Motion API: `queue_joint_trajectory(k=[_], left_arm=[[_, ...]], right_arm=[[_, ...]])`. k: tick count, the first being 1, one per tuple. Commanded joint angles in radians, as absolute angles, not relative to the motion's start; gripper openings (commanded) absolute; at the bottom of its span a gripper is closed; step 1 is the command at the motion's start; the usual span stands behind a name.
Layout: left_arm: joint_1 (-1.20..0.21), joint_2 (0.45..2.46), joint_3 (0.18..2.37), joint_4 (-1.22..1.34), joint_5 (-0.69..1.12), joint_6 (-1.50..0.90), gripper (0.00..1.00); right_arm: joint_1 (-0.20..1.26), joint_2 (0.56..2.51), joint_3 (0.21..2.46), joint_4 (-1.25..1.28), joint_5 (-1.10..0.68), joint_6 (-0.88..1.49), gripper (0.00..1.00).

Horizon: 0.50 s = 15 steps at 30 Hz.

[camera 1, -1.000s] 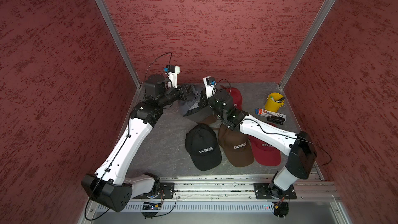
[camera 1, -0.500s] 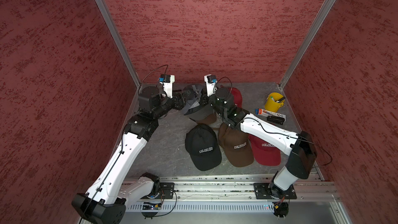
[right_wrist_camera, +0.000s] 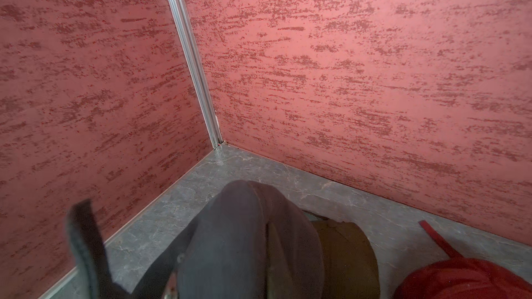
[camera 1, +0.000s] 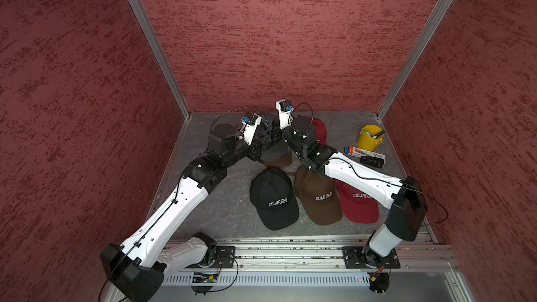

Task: Open the adjustable buckle of the baseball cap
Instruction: Open the adjustable buckle on the baseball cap, then pull the adjustable strap on the baseball cap.

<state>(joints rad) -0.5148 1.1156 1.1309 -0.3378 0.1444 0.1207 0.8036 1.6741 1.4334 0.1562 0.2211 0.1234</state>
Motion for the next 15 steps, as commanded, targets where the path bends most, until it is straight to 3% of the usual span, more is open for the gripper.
queue_joint_trajectory(k=[1, 11, 15], left_arm=[[-0.538, 1.150, 1.140, -0.321, 0.084, 0.226, 0.60], [-0.547, 1.212, 1.132, -0.224, -0.034, 0.291, 0.63], [-0.548, 1.221, 1.118, -0.192, -0.073, 0.305, 0.58]], right_arm=[[0.802, 1.675, 1.476, 0.167, 0.202, 0.128, 0.00], [0.801, 1.664, 1.460, 0.167, 0.167, 0.112, 0.00], [0.801, 1.660, 1.450, 0.166, 0.165, 0.104, 0.00]])
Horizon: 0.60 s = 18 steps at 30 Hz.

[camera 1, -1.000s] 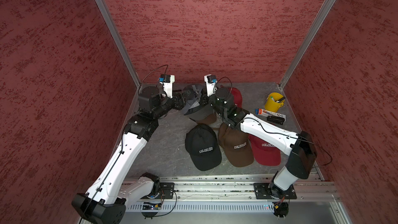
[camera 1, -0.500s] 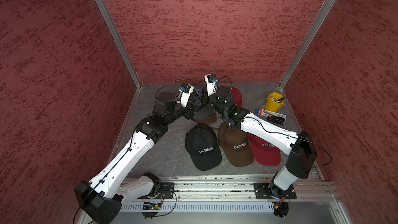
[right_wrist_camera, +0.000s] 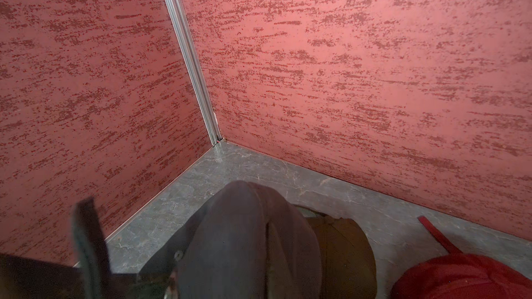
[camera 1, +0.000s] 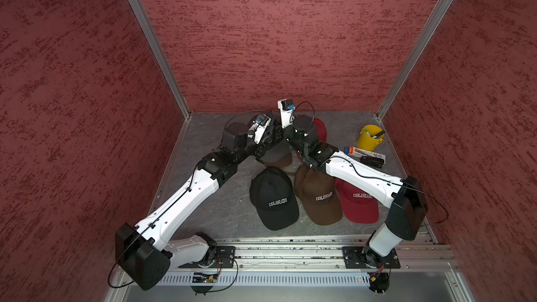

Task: Open the adjustable buckle of the baseball cap
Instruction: Pull the adjustable strap on the baseball cap.

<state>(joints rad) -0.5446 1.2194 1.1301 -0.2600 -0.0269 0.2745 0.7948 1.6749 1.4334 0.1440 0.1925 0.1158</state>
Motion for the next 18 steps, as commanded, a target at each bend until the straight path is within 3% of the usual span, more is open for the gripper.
queue_joint_trajectory(k=[1, 3, 7, 14, 18], left_arm=[[-0.548, 1.221, 1.112, -0.180, -0.076, 0.309, 0.56], [-0.548, 1.219, 1.106, -0.166, -0.084, 0.317, 0.47], [-0.553, 1.216, 1.110, -0.172, -0.110, 0.327, 0.18], [-0.564, 1.167, 1.102, -0.213, -0.049, 0.339, 0.01], [-0.568, 1.148, 1.125, -0.264, 0.004, 0.333, 0.00]], right_arm=[[0.800, 1.657, 1.449, 0.167, 0.162, 0.102, 0.00], [0.799, 1.654, 1.444, 0.166, 0.155, 0.099, 0.00], [0.793, 1.655, 1.436, 0.160, 0.156, 0.097, 0.00], [0.764, 1.633, 1.386, 0.201, 0.140, 0.096, 0.00], [0.762, 1.622, 1.362, 0.225, 0.091, -0.003, 0.00]])
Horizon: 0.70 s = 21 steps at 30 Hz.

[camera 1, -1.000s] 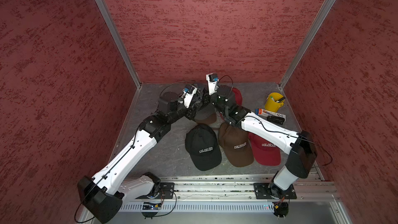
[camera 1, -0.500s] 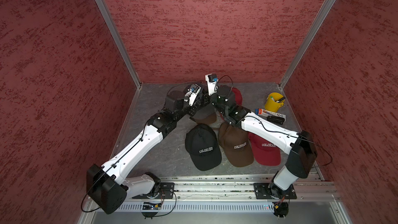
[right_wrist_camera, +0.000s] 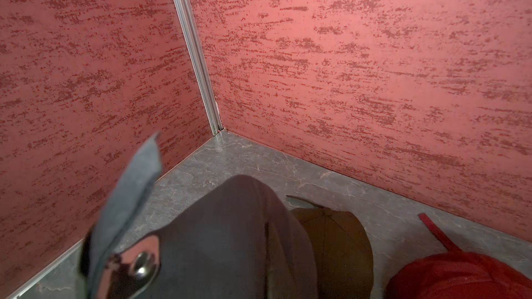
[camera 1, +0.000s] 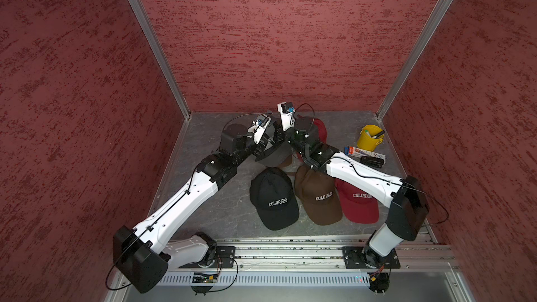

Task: Open the adjustable buckle of the baseball cap
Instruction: Pull the adjustable strap on the baseball cap.

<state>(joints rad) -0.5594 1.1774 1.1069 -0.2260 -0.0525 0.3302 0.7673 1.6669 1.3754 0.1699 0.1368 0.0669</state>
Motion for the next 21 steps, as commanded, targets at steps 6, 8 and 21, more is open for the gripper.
queue_joint_trajectory(k=[6, 8, 21], left_arm=[[-0.569, 1.148, 1.168, -0.331, 0.052, 0.328, 0.00], [-0.569, 1.153, 1.185, -0.357, 0.075, 0.331, 0.00], [-0.571, 1.174, 1.249, -0.430, 0.168, 0.330, 0.00]], right_arm=[[0.763, 1.566, 1.289, 0.290, 0.080, -0.124, 0.18], [0.762, 1.542, 1.262, 0.317, 0.070, -0.161, 0.25], [0.764, 1.459, 1.179, 0.341, 0.081, -0.403, 0.41]])
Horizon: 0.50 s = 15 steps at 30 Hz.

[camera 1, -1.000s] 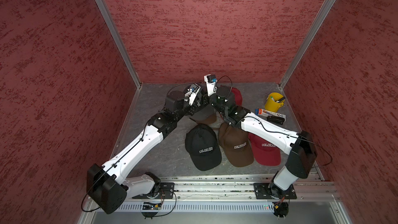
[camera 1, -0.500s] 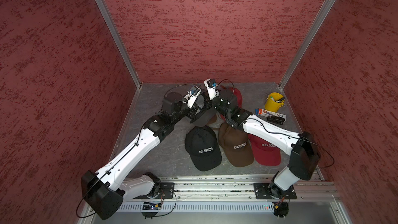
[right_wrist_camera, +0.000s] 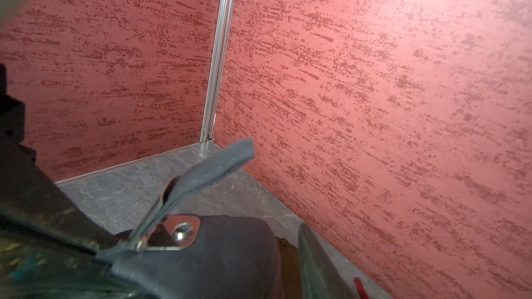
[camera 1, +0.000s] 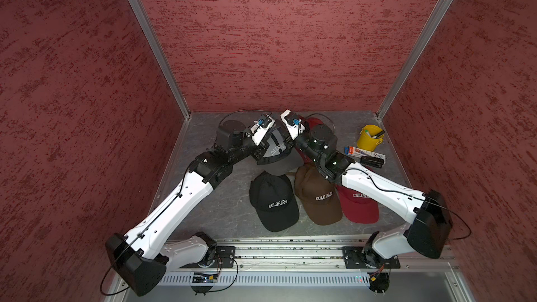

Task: Open the adjustable buckle of the baseball cap
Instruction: Pull the adjustable strap on the baseball cap.

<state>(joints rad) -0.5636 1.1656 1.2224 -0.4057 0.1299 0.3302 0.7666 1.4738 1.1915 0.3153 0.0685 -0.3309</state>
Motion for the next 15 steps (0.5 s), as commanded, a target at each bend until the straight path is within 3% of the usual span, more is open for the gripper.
queue_joint_trajectory(k=[1, 7, 15], left_arm=[[-0.570, 1.175, 1.252, -0.431, 0.170, 0.328, 0.00], [-0.571, 1.190, 1.270, -0.451, 0.174, 0.316, 0.00], [-0.574, 1.213, 1.297, -0.465, 0.178, 0.314, 0.00]], right_arm=[[0.764, 1.430, 1.174, 0.339, 0.077, -0.414, 0.42], [0.767, 1.395, 1.146, 0.339, -0.002, -0.476, 0.40], [0.787, 1.402, 1.147, 0.318, -0.032, -0.511, 0.29]])
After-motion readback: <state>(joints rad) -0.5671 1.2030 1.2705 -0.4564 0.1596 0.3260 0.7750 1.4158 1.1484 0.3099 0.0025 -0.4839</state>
